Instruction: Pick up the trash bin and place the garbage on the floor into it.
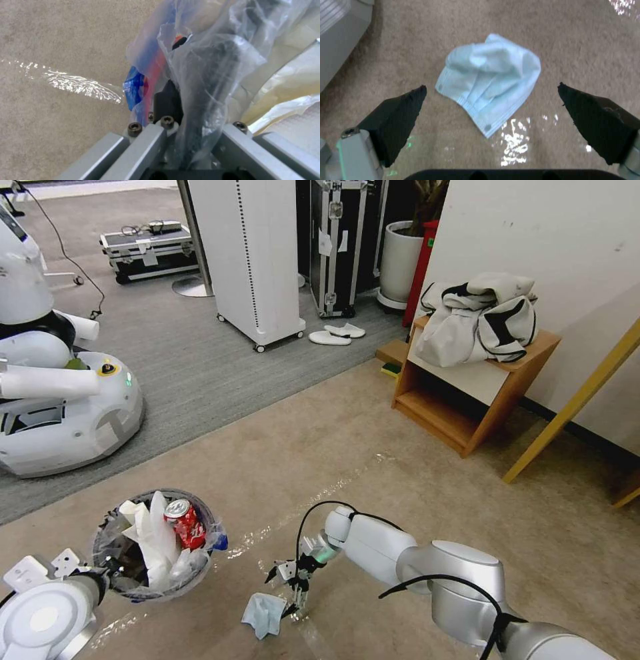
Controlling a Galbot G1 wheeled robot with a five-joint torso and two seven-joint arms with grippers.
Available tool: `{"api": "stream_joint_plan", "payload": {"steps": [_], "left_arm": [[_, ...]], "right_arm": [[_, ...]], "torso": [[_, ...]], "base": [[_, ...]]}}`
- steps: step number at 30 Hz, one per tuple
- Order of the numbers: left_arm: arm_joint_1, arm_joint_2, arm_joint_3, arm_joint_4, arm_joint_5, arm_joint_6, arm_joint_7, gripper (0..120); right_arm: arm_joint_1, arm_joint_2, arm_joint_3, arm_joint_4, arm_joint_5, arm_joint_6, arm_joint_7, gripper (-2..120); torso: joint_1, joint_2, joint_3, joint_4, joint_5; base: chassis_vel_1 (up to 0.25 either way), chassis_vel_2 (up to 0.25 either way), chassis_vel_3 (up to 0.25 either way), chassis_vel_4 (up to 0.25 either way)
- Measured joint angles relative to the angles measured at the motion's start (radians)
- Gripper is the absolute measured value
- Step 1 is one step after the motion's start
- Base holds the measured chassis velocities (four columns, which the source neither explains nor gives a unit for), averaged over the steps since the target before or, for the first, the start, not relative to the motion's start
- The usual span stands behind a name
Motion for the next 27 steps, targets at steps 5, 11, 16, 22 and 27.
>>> {"api": "stream_joint_plan", "payload": {"steps": [5,11,16,22,27], "left_arm": [[0.005,-0.001,0.001,-0.003,0.005,0.001,0.004,0],[0.001,0.004,-0.003,-0.004,-0.001,0.0,0.004,0],[-0.001,0.005,-0.001,-0.004,-0.001,0.0,0.004,0],[-0.004,0.005,-0.001,-0.004,-0.002,-0.001,0.003,0],[-0.001,0.002,-0.002,-0.004,-0.001,-0.001,0.005,0]], "right_arm": [[-0.001,0.0,0.009,-0.019,0.002,-0.005,0.003,100],[0.014,0.0,0.011,-0.018,0.013,-0.009,0.01,100],[0.025,-0.001,0.011,-0.022,0.012,-0.01,0.013,100],[0.023,-0.001,0.005,-0.024,0.011,-0.011,0.013,100],[0.013,-0.001,-0.002,-0.024,0.011,-0.011,0.014,100]], "torso": [[0.0,0.0,0.0,-0.0001,0.0],[0.0,0.0,0.0,0.0,0.0],[0.0,0.0,0.0,0.0,0.0],[0.0,0.0,0.0,0.0,0.0],[0.0,0.0,0.0,0.0,0.0]], "base": [[0.0,0.0,0.0,0.0],[0.0,0.0,0.0,0.0],[0.0,0.0,0.0,0.0],[0.0,0.0,0.0,0.0],[0.0,0.0,0.0,0.0]]}}
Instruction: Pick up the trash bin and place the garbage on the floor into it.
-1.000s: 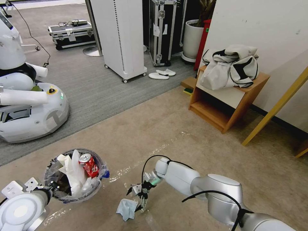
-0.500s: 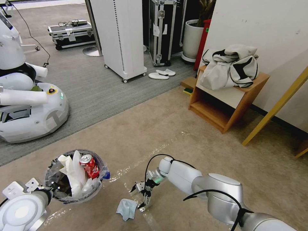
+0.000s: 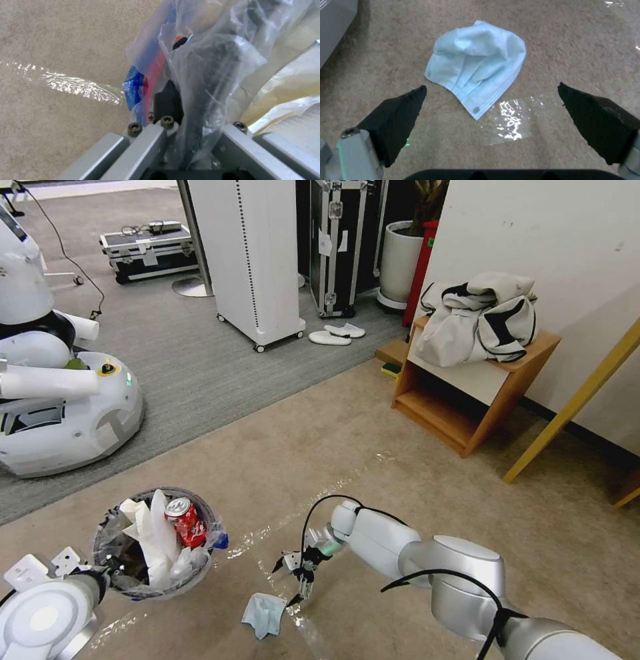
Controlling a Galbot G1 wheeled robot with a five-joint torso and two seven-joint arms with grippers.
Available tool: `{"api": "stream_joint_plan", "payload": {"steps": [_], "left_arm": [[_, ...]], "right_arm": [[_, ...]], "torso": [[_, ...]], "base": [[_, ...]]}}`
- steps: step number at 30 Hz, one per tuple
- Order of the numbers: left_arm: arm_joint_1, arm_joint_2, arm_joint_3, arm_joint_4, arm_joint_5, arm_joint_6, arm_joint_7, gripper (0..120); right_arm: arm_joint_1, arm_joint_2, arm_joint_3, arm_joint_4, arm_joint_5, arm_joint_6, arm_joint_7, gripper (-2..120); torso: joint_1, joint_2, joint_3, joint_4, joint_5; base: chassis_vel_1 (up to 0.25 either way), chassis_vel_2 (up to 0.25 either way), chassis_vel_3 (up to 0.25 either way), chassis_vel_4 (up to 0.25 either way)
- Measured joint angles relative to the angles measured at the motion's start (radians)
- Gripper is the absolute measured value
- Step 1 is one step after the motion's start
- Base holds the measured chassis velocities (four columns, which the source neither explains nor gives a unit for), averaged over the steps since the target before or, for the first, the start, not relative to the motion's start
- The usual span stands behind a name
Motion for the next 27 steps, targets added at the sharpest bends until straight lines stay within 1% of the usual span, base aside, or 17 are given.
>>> {"api": "stream_joint_plan", "payload": {"steps": [13,27], "left_arm": [[-0.002,0.001,0.001,0.0,0.0,0.0,0.001,0],[-0.004,0.0,0.005,0.001,0.002,-0.003,0.001,0]], "right_arm": [[-0.011,0.0,-0.007,0.0,0.006,0.0,0.006,100],[0.008,0.0,-0.008,-0.008,0.008,-0.003,0.01,100]], "torso": [[0.0,0.0,0.0,0.0,0.0],[0.0,0.0,0.0,0.0001,0.0]], "base": [[0.0,0.0,0.0,0.0],[0.0,0.0,0.0,0.0]]}}
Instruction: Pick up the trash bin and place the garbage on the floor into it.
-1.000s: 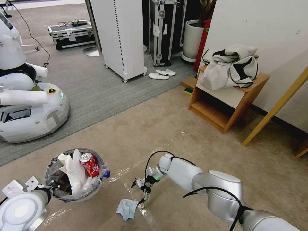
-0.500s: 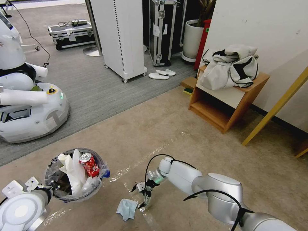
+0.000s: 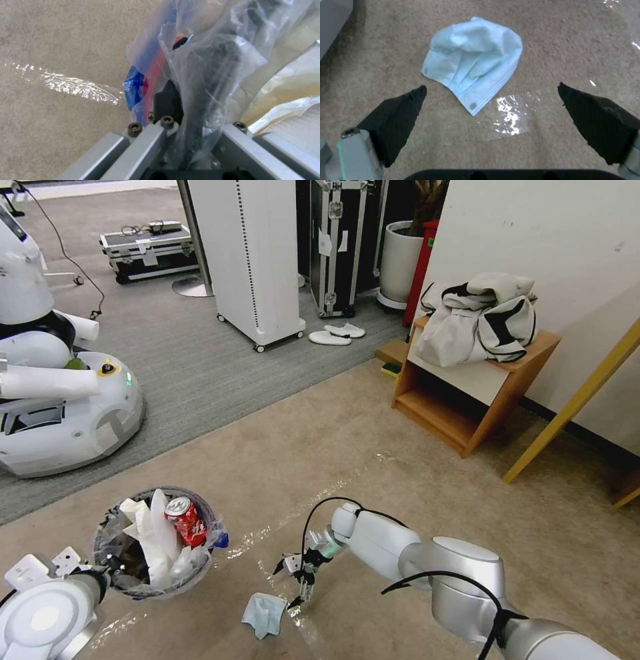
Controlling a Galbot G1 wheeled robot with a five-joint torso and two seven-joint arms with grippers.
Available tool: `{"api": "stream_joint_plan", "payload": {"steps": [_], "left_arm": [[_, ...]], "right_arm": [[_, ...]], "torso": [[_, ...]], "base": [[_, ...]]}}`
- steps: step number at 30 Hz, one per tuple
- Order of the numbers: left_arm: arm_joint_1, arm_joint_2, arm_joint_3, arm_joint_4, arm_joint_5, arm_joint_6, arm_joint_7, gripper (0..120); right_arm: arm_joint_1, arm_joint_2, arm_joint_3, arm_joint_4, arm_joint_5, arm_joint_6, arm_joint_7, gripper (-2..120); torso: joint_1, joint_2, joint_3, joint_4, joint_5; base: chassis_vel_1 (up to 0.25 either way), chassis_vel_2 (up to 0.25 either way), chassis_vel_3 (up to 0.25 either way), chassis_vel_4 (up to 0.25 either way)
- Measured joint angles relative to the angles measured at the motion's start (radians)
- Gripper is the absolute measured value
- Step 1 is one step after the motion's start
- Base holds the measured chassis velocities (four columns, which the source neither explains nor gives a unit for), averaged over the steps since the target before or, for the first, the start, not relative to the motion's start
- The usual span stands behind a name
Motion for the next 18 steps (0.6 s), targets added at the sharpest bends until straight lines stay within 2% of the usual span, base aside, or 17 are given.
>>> {"api": "stream_joint_plan", "payload": {"steps": [18], "left_arm": [[-0.006,0.002,0.001,-0.003,-0.001,-0.002,-0.001,0]], "right_arm": [[0.026,0.0,-0.017,0.02,0.005,-0.002,0.02,100]], "torso": [[0.0,0.0,0.0,0.0,0.0]], "base": [[0.0,0.0,0.0,0.0]]}}
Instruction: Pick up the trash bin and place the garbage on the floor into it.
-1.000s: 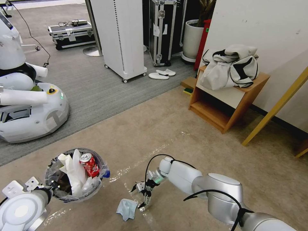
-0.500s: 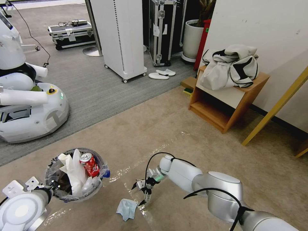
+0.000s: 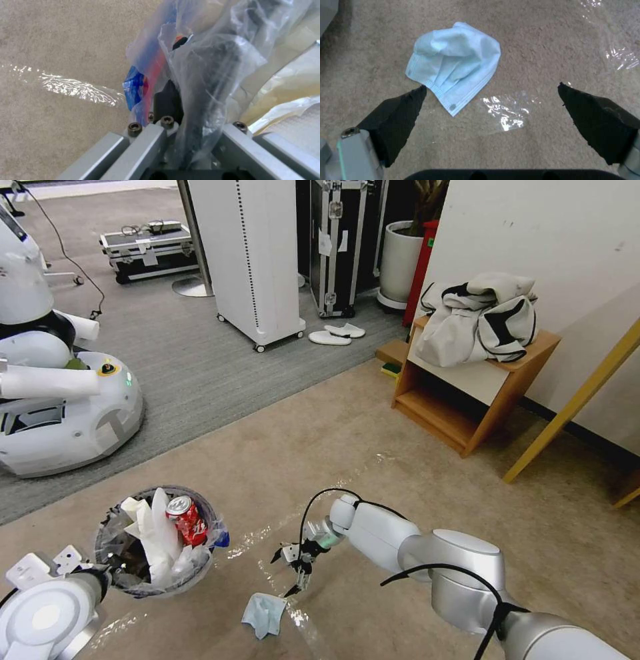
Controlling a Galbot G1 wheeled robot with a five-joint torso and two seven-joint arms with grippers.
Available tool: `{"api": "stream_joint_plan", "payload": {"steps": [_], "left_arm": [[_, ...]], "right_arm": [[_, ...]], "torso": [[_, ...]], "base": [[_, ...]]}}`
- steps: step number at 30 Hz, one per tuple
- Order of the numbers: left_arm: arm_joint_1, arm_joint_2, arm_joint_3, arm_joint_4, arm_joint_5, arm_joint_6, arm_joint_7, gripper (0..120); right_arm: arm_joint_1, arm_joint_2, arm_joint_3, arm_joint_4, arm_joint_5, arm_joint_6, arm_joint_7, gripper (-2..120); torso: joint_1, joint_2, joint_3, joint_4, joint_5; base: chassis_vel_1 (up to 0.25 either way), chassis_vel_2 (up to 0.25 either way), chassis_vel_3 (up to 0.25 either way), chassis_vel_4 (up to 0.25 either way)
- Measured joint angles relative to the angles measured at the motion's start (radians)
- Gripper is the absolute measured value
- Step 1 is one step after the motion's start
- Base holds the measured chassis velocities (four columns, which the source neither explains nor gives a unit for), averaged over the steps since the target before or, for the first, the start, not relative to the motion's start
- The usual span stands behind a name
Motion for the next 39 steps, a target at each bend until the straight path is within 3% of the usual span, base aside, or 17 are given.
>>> {"api": "stream_joint_plan", "payload": {"steps": [39], "left_arm": [[0.001,-0.005,0.001,0.003,0.003,-0.001,0.001,0]], "right_arm": [[-0.051,0.0,-0.15,0.122,0.15,-0.043,0.07,100]], "torso": [[0.0,0.0,0.0,0.0,-0.0001]], "base": [[0.0,0.0,0.0,0.0]]}}
